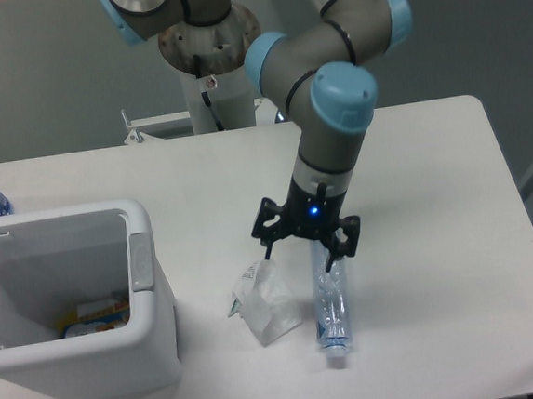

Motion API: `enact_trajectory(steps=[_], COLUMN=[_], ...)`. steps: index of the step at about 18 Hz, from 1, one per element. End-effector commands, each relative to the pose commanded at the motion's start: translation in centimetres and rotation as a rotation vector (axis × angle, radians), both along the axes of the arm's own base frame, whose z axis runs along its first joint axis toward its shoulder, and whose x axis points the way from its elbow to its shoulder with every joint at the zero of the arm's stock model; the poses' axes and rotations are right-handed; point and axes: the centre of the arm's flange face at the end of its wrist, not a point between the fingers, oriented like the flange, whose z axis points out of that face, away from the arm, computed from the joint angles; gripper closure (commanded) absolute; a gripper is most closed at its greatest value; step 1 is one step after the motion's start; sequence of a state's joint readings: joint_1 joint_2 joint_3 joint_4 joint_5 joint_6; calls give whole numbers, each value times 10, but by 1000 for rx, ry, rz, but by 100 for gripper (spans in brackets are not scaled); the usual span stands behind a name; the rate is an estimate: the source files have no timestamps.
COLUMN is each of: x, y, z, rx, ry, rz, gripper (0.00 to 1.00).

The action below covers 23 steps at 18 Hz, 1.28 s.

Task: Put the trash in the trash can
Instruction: 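Lower the gripper onto the white tissue and close on it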

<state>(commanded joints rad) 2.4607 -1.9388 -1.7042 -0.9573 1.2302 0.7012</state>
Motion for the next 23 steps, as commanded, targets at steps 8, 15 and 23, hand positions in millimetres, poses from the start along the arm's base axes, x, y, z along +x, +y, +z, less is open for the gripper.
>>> enact_trajectory(steps=[8,15,23], x=[-1,1,10], y=[27,38,50], z=[-37,-52,-64], rx=[8,-34,-79], ry=[7,27,45], rz=[49,65,68], gripper=[0,15,42])
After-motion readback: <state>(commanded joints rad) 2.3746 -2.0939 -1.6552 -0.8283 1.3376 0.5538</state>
